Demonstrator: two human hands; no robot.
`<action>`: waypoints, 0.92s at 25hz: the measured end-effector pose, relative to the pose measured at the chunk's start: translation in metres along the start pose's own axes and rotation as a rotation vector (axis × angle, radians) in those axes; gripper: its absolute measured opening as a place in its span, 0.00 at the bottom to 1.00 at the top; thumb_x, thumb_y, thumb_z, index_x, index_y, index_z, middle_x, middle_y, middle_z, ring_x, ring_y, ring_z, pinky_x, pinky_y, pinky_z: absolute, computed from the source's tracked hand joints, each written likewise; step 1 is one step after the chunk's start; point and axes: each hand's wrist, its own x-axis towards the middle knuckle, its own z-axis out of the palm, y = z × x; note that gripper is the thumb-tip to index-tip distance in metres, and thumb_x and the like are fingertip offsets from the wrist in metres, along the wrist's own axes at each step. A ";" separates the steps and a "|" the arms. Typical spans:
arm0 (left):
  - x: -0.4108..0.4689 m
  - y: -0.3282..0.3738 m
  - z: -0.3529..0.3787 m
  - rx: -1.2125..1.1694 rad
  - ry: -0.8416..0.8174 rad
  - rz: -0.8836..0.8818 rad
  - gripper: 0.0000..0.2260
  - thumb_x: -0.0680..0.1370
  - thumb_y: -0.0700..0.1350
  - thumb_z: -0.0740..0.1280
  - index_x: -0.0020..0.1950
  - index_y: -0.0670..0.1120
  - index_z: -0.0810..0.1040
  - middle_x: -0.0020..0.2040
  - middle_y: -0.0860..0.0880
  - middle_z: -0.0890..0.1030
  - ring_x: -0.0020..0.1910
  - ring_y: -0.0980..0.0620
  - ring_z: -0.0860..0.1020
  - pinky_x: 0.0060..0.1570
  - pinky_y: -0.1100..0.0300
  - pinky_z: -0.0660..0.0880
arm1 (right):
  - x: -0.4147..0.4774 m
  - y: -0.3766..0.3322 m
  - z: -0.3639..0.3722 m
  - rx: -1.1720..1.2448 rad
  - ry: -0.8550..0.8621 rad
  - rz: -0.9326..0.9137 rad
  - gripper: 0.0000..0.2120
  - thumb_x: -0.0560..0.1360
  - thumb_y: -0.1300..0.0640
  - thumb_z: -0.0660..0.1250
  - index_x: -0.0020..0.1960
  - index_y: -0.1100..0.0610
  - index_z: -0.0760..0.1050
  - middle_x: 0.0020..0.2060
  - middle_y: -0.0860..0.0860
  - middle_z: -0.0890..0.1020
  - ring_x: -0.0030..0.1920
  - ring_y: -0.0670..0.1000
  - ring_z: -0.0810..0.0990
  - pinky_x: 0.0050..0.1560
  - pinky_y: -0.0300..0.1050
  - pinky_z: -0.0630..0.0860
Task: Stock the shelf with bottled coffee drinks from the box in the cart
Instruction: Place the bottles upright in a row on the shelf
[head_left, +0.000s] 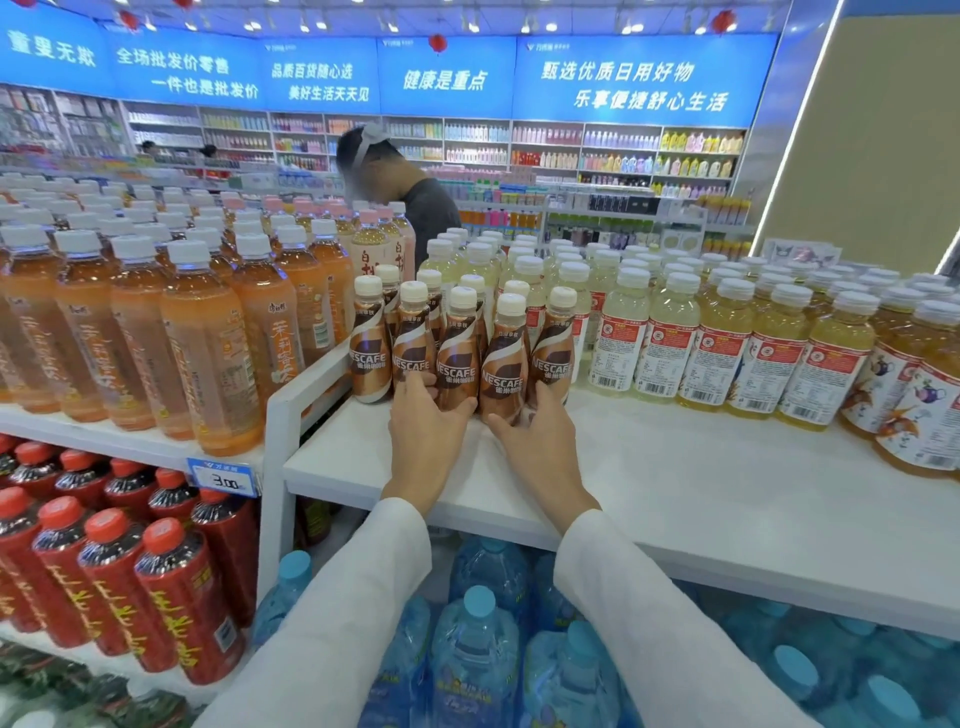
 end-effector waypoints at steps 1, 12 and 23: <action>-0.006 0.000 -0.004 -0.004 -0.009 0.004 0.24 0.75 0.52 0.77 0.66 0.47 0.73 0.61 0.49 0.78 0.59 0.49 0.77 0.61 0.52 0.76 | -0.007 0.000 -0.005 -0.018 -0.004 -0.021 0.31 0.77 0.49 0.72 0.75 0.55 0.66 0.72 0.51 0.73 0.71 0.54 0.73 0.71 0.48 0.69; -0.191 -0.044 -0.115 0.014 0.254 -0.030 0.11 0.80 0.55 0.70 0.60 0.54 0.81 0.56 0.61 0.82 0.58 0.64 0.79 0.56 0.70 0.74 | -0.168 0.009 -0.026 0.217 -0.330 -0.195 0.20 0.78 0.39 0.67 0.69 0.36 0.71 0.63 0.25 0.73 0.63 0.29 0.71 0.60 0.31 0.68; -0.390 -0.179 -0.250 0.124 0.639 -0.563 0.12 0.80 0.50 0.71 0.63 0.54 0.80 0.56 0.59 0.84 0.53 0.61 0.81 0.55 0.60 0.79 | -0.319 0.049 0.123 0.162 -1.002 0.026 0.16 0.79 0.47 0.69 0.66 0.44 0.76 0.62 0.41 0.80 0.64 0.47 0.78 0.62 0.44 0.72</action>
